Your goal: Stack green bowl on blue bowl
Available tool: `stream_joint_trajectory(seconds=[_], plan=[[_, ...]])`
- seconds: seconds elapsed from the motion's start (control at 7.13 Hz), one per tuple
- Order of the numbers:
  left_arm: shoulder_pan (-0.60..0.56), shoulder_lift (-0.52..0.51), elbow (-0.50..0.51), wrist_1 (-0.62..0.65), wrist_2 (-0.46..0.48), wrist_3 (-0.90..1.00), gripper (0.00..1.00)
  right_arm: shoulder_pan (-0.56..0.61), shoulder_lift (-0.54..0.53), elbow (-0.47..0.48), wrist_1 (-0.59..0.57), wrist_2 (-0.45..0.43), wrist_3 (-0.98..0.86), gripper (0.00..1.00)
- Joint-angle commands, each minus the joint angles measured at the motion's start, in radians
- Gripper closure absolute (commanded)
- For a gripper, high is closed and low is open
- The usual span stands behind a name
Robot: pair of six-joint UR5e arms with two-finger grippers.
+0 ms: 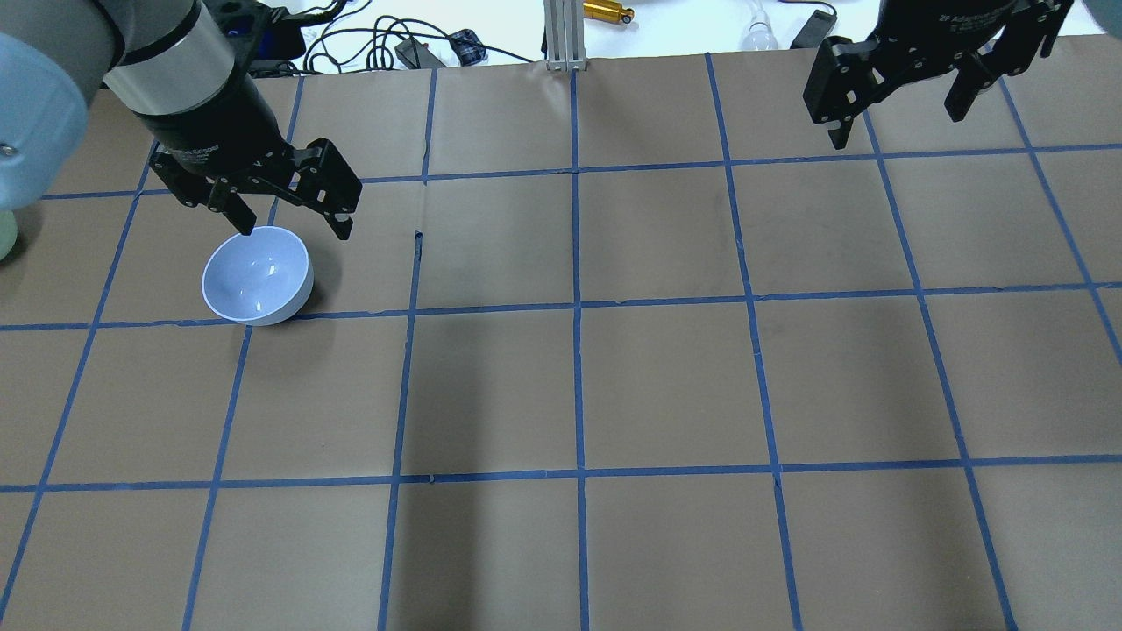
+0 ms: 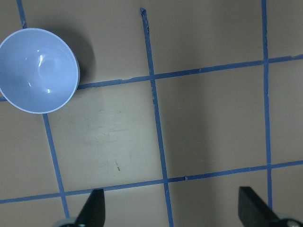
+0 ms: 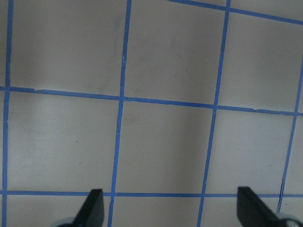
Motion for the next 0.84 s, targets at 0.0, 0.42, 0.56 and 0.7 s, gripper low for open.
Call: stream_joint_trajectory(seconds=[0.0, 0.42, 0.56, 0.7], plan=[[0.007, 0.000, -0.001, -0.001, 0.002, 0.012, 0.00, 0.000, 0.000, 0.000, 0.000, 0.000, 0.000, 0.00], [0.015, 0.000, -0.001, 0.002, 0.000, 0.015, 0.00, 0.000, 0.000, 0.000, 0.000, 0.000, 0.000, 0.00], [0.015, 0.000, -0.001, 0.001, 0.000, 0.015, 0.00, 0.000, 0.000, 0.000, 0.000, 0.000, 0.000, 0.00], [0.015, 0.000, -0.001, 0.001, 0.002, 0.015, 0.00, 0.000, 0.000, 0.000, 0.000, 0.000, 0.000, 0.00]])
